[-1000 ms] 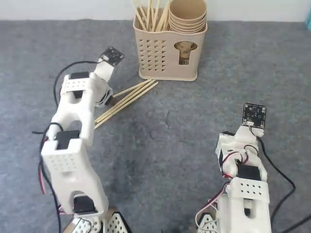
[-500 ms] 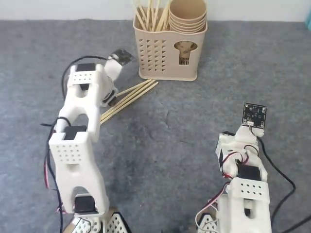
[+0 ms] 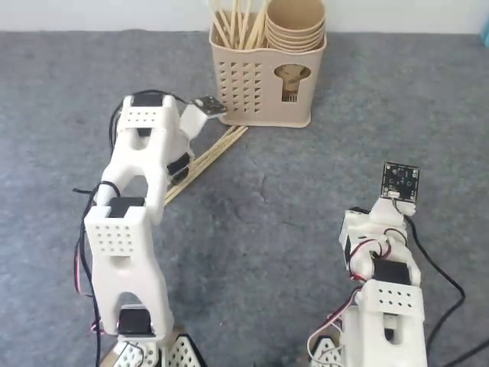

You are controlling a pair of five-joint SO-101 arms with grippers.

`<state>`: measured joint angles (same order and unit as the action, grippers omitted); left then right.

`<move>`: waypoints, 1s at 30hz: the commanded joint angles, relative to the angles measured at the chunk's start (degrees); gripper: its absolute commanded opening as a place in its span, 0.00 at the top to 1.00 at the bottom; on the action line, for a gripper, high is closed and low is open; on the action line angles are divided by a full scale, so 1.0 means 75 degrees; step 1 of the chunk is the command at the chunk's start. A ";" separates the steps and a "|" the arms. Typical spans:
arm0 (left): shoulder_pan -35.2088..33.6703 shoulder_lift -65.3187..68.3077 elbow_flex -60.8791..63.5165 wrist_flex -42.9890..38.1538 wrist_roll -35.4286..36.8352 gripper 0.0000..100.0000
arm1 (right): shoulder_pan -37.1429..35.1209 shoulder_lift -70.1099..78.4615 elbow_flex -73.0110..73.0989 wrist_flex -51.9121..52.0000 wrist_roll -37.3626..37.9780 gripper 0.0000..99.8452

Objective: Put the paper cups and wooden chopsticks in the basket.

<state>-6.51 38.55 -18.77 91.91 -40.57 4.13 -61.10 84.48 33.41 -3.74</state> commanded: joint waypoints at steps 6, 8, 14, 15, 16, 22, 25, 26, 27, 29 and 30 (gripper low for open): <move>-0.0844 -0.0914 -0.1741 0.1160 0.0234 0.99 | -0.0053 -0.0217 -0.0023 0.0041 0.0059 0.99; -0.1008 -0.1547 -0.1366 0.1160 0.0223 0.99 | -0.0205 -0.0217 -0.0105 0.0475 0.0059 0.99; -0.1418 -0.3880 0.0358 0.0949 0.0211 0.99 | -0.1389 -0.0229 -0.0633 0.1905 -0.0047 0.99; -0.1512 -0.4278 0.0756 0.0774 0.0234 0.99 | -0.1471 -0.0229 -0.0703 0.1952 -0.0258 0.99; -0.1594 -0.4689 0.1213 0.0539 0.0246 0.99 | -0.1530 -0.0217 -0.0750 0.1952 -0.0563 0.99; -0.1934 -0.7174 0.5163 -0.1782 0.0867 0.99 | -0.2057 -0.0135 -0.1489 0.1987 -0.1219 0.99; -0.2016 -0.8545 0.7402 -0.3247 0.1571 0.99 | -0.2338 -0.0123 -0.1946 0.1940 -0.1735 0.99; -0.2016 -0.9002 0.8141 -0.3774 0.2028 0.99 | -0.2467 -0.0123 -0.2098 0.1940 -0.1922 0.99; -0.2004 -0.9448 0.8844 -0.4255 0.2520 0.99 | -0.2643 -0.0123 -0.2239 0.1940 -0.2063 0.99; -0.1969 -1.0327 1.0028 -0.5075 0.3282 0.99 | -0.2971 -0.0123 -0.2462 0.1928 -0.2204 0.99; -0.1958 -1.0714 1.0497 -0.5392 0.3599 0.99 | -0.3124 -0.0123 -0.2544 0.1870 -0.2204 0.99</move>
<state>-21.10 -27.56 43.65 63.87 -24.22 -16.35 -61.19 70.24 48.00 -18.59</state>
